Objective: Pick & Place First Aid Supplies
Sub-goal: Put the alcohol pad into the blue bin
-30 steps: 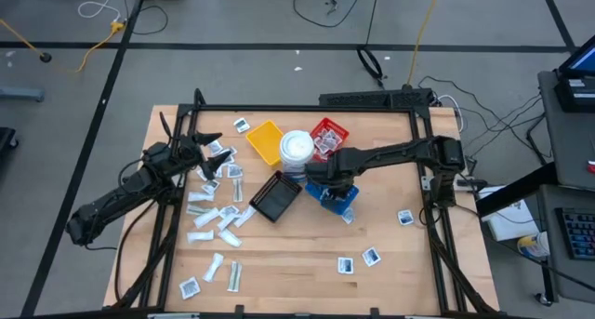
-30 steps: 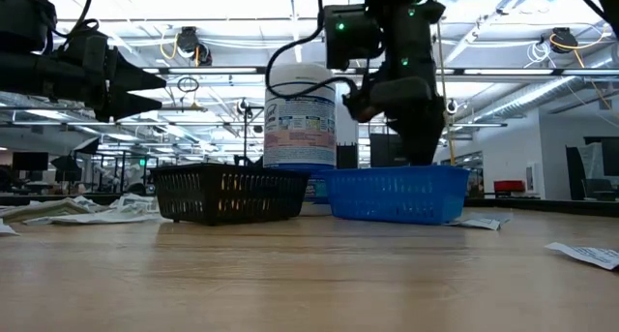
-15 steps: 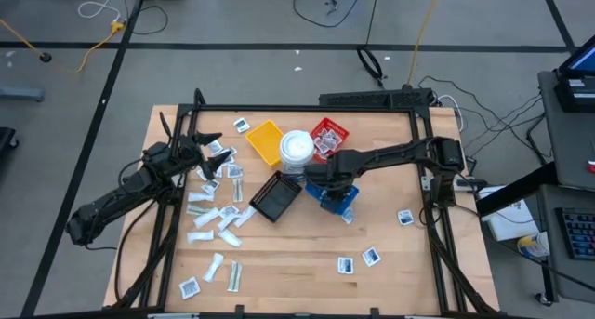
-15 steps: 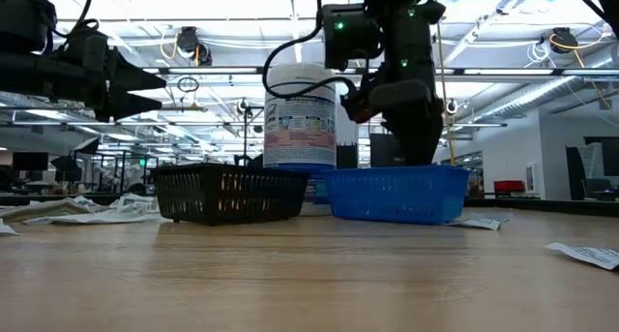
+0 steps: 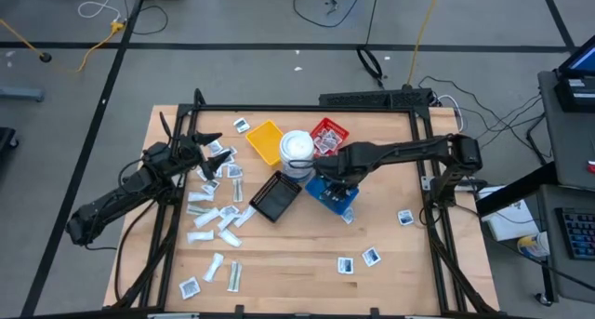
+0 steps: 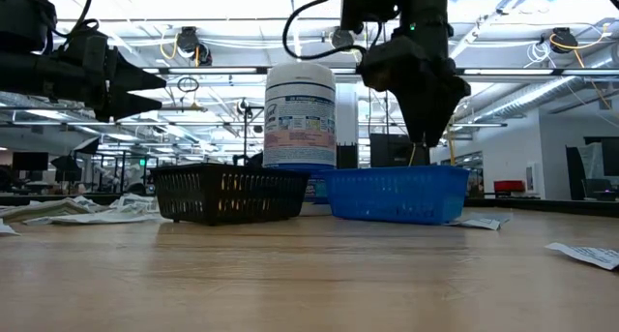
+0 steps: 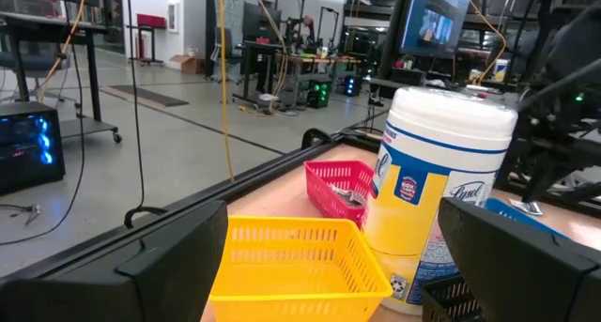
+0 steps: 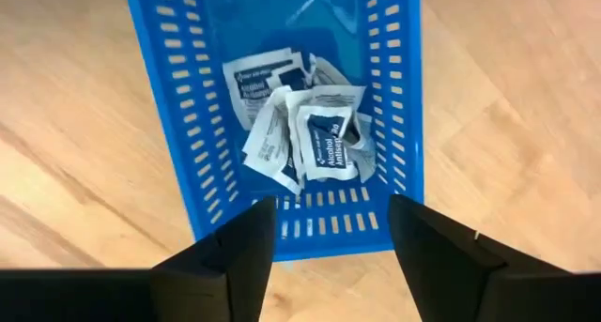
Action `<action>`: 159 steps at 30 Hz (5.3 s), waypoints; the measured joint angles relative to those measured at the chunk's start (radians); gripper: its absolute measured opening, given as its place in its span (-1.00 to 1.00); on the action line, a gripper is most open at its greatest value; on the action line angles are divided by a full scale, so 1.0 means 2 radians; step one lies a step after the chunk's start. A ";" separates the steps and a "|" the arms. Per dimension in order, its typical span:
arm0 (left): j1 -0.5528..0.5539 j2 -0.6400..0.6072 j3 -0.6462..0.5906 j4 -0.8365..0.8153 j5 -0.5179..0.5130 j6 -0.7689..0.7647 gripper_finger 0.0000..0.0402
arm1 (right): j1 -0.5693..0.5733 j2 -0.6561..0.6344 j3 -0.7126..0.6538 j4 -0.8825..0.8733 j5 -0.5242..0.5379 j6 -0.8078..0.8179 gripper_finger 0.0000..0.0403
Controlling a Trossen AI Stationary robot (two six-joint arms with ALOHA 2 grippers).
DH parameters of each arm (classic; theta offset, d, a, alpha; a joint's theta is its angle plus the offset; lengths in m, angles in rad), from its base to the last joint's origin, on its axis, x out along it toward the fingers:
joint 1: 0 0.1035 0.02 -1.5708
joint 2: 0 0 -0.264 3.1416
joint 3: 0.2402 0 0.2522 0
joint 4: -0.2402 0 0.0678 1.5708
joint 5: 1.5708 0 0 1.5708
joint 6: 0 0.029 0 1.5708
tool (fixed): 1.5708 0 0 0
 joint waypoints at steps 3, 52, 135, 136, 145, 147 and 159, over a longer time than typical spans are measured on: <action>0.000 0.000 0.000 0.000 0.000 0.000 0.95 | 0.000 0.001 0.000 -0.001 0.000 0.010 -0.03; 0.000 0.000 0.000 0.000 0.000 0.000 0.95 | 0.125 -0.319 -0.357 -0.006 -0.054 0.326 -0.15; 0.000 0.000 0.000 0.000 0.000 0.000 0.95 | -0.007 -0.002 0.028 -0.046 -0.063 -0.106 -1.00; 0.000 0.000 0.000 0.000 0.000 0.000 0.95 | -0.009 0.005 0.039 -0.050 -0.063 -0.114 -1.00; 0.000 0.000 0.000 0.000 0.000 0.000 0.95 | -0.015 0.039 0.048 -0.041 -0.031 -0.133 -1.00; 0.000 0.000 0.000 0.000 0.000 0.000 0.95 | -0.011 0.041 0.035 -0.030 -0.014 -0.134 -1.00; 0.000 0.000 0.000 0.000 0.000 0.000 0.95 | 0.015 0.040 -0.046 0.093 0.016 -0.151 -1.00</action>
